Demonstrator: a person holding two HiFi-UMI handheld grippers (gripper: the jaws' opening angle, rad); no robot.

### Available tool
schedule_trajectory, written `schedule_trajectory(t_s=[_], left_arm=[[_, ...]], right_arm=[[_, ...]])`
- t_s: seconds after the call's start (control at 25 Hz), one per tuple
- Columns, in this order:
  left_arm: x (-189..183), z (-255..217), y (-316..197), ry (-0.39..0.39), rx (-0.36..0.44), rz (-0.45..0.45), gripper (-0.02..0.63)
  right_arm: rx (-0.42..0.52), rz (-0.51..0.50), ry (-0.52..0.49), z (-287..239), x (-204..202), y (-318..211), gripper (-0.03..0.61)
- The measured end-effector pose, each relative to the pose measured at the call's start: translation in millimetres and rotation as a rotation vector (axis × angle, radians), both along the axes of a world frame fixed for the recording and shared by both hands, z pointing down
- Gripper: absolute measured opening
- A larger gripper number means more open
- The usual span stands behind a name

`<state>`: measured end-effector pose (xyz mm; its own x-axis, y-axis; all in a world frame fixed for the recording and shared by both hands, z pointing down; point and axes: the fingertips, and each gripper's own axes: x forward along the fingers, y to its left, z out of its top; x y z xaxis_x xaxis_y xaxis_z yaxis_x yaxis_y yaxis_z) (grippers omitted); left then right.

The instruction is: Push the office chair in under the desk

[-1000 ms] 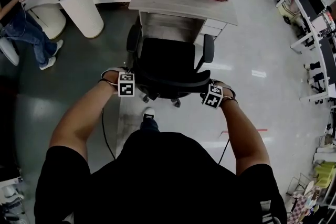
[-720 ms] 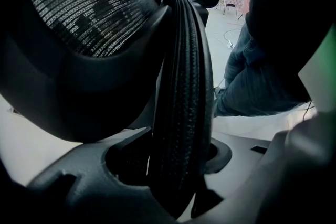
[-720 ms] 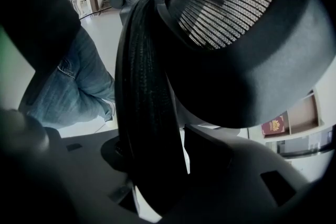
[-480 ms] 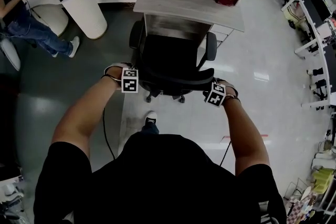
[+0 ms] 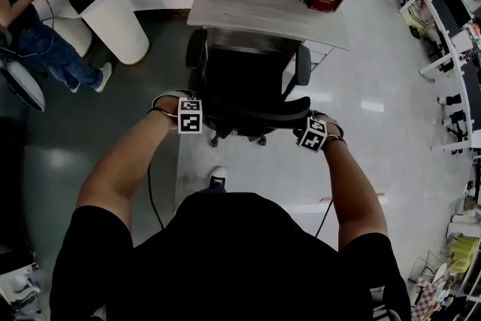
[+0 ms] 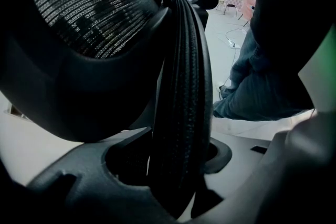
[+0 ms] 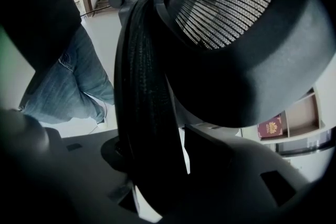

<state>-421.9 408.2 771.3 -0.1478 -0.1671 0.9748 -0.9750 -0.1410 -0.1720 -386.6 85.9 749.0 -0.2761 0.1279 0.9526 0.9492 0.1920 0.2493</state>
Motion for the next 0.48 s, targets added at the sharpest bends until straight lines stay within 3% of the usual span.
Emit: schedule_trajectory(t_s=[0.48], left_arm=[[-39, -1, -9, -0.002, 0.041, 0.004, 0.199]], right_arm=[[0.002, 0.025, -0.019, 0, -45, -6, 0.238]])
